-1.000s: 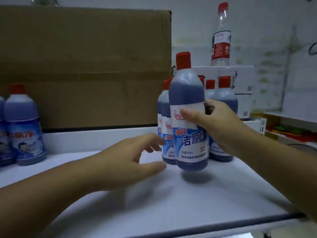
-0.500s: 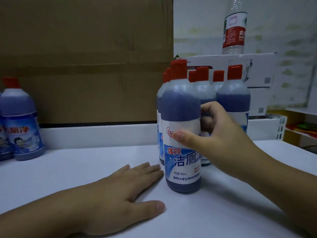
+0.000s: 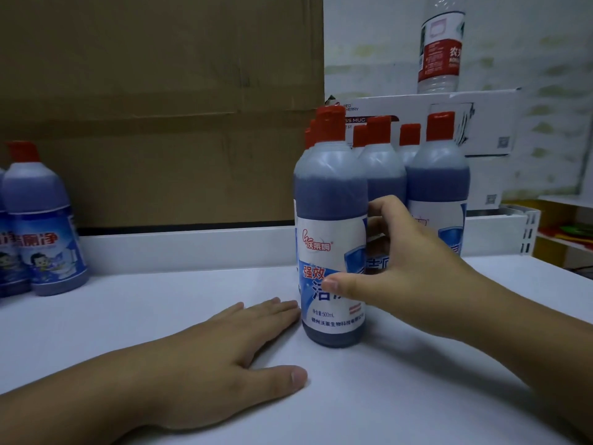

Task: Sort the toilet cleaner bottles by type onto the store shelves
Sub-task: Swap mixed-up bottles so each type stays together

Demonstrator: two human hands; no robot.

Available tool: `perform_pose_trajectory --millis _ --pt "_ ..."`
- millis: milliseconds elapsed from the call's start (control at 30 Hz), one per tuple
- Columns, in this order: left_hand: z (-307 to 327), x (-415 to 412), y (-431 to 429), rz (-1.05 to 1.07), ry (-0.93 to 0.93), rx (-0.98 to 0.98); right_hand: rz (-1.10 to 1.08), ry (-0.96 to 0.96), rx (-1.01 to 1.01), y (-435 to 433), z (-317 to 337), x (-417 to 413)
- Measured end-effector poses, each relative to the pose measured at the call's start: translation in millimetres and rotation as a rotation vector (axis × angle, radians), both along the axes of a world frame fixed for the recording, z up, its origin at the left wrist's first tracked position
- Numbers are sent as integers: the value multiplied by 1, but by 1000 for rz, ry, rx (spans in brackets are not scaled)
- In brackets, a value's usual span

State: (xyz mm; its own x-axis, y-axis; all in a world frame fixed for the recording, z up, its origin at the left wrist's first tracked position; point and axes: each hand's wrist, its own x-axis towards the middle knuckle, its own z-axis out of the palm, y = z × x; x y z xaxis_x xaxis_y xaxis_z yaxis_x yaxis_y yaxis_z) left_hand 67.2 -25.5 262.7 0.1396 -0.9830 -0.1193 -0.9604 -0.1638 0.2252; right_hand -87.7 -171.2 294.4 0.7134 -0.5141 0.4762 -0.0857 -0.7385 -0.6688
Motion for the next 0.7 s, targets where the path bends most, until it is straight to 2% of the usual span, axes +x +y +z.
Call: perform_pose_trajectory --millis 300,700 --pt "1 -2 0 1 1 -58 -70 1 -85 1 -7 -3" --pt "-7 2 4 74 -45 -148 -57 11 -53 3 -9 -6"
